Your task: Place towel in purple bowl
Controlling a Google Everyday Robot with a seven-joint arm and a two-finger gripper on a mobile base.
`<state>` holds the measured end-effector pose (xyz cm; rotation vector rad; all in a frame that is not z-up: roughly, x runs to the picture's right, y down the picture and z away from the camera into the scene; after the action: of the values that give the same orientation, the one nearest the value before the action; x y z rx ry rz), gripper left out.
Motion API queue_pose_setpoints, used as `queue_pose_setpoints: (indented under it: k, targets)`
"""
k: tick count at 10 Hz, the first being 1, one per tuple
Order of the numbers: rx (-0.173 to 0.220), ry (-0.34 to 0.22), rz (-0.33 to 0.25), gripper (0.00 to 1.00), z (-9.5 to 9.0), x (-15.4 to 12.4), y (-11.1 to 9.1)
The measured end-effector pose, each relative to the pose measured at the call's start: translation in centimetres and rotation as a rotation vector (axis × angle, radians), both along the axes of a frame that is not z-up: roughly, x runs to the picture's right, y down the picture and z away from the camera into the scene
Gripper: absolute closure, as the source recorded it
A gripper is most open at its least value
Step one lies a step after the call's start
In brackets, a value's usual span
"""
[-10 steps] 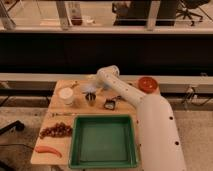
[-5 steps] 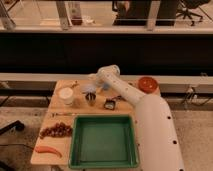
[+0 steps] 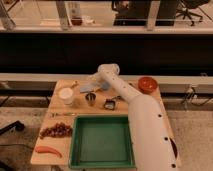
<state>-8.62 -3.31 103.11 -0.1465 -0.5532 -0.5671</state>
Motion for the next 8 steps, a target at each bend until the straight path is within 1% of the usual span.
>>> queue_pose_setpoints:
  k: [1, 3, 5, 6, 7, 8]
  targets:
    - [-0.007, 0.004, -0.007, 0.53, -0.2, 0.2, 0.3]
    - [-0.014, 0.001, -0.006, 0.73, -0.1, 0.0, 0.4]
    - [-0.087, 0.003, -0.043, 0.93, 0.7, 0.3, 1.6]
    - [-0.099, -0.002, -0.051, 0.99, 1.1, -0.1, 2.0]
    - [-0.101, -0.002, -0.049, 1.0, 1.2, 0.1, 2.1]
    - [-0.1, 0.0, -0.05, 1.0, 0.8, 0.4, 2.0]
